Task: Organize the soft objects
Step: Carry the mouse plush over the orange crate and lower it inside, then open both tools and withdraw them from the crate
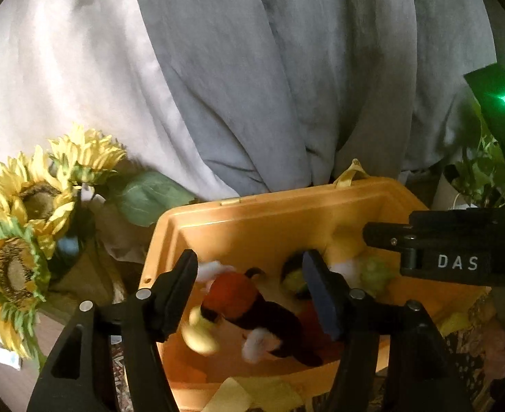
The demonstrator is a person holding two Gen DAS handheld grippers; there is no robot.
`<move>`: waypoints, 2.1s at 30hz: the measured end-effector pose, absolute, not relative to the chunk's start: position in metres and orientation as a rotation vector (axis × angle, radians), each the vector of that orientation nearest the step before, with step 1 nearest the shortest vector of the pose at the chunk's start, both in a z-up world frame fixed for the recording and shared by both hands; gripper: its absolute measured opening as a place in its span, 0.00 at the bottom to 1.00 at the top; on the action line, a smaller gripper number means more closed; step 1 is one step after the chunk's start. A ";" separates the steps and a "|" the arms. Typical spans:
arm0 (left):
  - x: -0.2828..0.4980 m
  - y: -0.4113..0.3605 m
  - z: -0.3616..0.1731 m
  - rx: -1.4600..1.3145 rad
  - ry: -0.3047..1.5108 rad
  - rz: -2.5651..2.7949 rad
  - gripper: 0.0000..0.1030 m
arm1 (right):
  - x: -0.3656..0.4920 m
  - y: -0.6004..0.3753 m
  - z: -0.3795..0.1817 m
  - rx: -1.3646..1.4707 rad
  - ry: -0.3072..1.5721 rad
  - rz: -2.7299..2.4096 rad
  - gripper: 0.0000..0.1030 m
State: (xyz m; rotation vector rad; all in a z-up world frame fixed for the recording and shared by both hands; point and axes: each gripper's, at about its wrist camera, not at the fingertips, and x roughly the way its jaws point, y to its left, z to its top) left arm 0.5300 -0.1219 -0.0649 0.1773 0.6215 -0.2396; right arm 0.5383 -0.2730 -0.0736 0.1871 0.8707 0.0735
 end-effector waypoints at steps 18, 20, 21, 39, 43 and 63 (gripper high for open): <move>0.447 -0.097 -0.011 0.122 0.504 -0.182 0.66 | 0.443 -0.262 -0.005 0.153 0.652 -0.027 0.67; 0.437 -0.095 -0.005 0.118 0.493 -0.182 0.68 | 0.429 -0.260 0.002 0.148 0.632 -0.035 0.67; 0.432 -0.093 -0.002 0.117 0.486 -0.180 0.68 | 0.422 -0.260 0.005 0.146 0.622 -0.039 0.67; 0.350 -0.072 0.013 0.117 0.420 -0.186 0.78 | 0.334 -0.248 0.013 0.192 0.560 -0.111 0.67; 0.337 -0.066 0.010 0.113 0.423 -0.199 0.79 | 0.318 -0.245 0.008 0.211 0.564 -0.122 0.67; 0.292 -0.056 -0.042 0.187 0.507 -0.314 0.81 | 0.258 -0.230 -0.053 0.229 0.691 -0.274 0.67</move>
